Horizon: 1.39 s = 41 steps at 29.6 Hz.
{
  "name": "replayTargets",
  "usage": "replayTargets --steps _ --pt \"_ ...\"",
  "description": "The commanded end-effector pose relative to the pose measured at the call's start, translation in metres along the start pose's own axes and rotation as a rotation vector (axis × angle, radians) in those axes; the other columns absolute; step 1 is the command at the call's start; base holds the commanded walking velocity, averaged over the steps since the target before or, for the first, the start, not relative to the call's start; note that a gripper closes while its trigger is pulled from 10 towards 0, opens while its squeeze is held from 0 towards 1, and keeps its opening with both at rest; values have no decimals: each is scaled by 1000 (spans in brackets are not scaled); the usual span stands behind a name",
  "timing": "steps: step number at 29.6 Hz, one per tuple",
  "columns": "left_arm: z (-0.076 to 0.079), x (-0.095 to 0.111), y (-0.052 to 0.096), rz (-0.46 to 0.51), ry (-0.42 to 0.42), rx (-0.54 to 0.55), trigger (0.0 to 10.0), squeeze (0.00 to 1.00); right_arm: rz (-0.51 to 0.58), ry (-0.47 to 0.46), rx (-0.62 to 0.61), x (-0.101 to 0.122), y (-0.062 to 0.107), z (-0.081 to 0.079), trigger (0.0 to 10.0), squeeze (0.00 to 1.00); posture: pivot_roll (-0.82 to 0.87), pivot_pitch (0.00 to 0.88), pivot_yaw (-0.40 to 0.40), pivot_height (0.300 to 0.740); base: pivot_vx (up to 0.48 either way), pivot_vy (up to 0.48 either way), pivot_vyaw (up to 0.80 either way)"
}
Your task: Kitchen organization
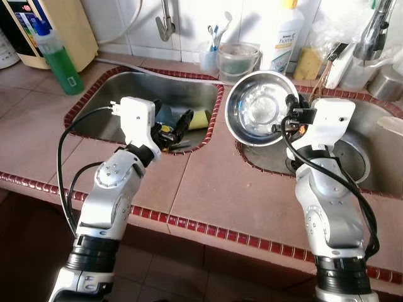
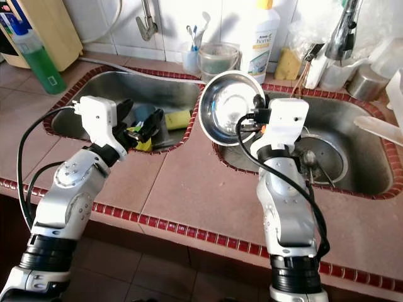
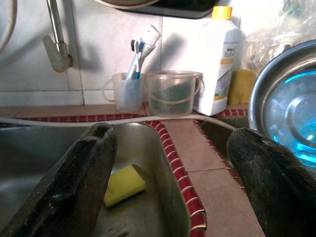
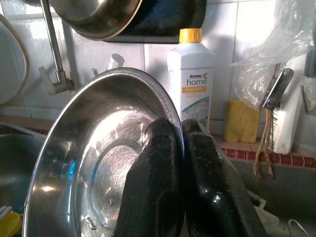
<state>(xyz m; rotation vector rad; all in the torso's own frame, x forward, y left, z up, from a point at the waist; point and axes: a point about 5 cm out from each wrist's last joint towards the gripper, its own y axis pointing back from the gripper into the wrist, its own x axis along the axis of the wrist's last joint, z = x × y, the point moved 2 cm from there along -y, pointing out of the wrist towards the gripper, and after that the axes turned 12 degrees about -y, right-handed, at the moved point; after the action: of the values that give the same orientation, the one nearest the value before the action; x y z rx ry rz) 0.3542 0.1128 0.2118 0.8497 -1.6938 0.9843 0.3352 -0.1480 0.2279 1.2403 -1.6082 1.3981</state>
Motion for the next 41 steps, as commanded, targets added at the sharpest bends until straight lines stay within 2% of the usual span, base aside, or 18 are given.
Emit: replayTargets --steps 1,9,14,23,36,41 --pt "-1 1 -2 3 -17 2 10000 0 15 2 -7 0 2 -1 10000 0 -208 80 76 740 0 0 0" --pt "3 -6 -3 -34 -20 -6 10000 0 21 14 -9 -4 7 -6 10000 0 -212 84 82 740 0 0 0" --pt "4 -8 -1 -42 -52 -21 10000 0 17 10 -3 -7 9 -11 10000 0 -203 81 78 740 0 0 0" --pt "8 -12 3 -57 -44 -40 10000 0 13 1 10 -10 11 -17 10000 0 -200 71 74 740 0 296 0" --pt "11 -12 5 -55 -58 -66 10000 0 10 -9 16 -13 13 -21 10000 0 -199 55 72 740 0 460 0" --pt "12 -10 6 -39 -66 -63 10000 0 10 -11 19 -13 13 -23 10000 0 -196 51 71 740 0 0 0"
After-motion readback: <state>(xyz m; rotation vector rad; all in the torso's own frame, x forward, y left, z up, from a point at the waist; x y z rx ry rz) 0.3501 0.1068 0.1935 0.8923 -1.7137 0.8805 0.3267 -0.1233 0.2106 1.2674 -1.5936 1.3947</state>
